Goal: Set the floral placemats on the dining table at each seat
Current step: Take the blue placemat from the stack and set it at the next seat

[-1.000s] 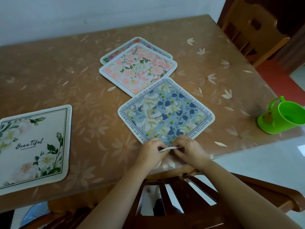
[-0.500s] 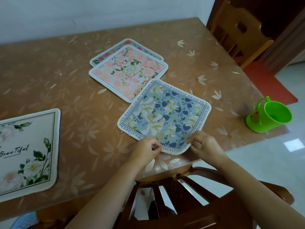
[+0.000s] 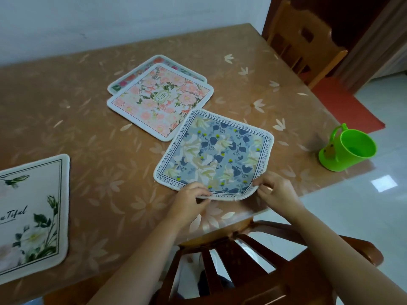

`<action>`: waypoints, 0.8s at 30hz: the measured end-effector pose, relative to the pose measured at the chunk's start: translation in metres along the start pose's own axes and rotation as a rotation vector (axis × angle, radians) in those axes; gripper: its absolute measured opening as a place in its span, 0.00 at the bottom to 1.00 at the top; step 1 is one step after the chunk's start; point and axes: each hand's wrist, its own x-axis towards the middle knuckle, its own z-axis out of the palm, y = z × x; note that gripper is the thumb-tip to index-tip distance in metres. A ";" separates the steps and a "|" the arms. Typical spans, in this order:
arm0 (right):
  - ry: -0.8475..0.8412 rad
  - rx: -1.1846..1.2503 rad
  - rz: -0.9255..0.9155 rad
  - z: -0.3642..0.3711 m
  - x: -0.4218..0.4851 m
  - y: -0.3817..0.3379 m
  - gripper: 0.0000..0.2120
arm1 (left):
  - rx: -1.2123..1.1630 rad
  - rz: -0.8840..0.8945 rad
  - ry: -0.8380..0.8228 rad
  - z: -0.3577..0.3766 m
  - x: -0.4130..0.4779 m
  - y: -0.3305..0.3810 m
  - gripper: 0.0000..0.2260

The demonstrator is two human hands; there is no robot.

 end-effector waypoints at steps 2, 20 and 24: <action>-0.060 -0.024 -0.030 -0.002 0.000 -0.004 0.07 | -0.008 -0.011 0.037 0.001 0.001 0.000 0.06; -0.128 -0.061 -0.044 0.041 -0.002 -0.033 0.02 | 0.156 0.116 0.112 0.002 0.005 0.001 0.05; -0.169 -0.061 -0.108 0.053 -0.006 -0.027 0.05 | 0.184 0.067 0.144 -0.006 0.005 -0.001 0.04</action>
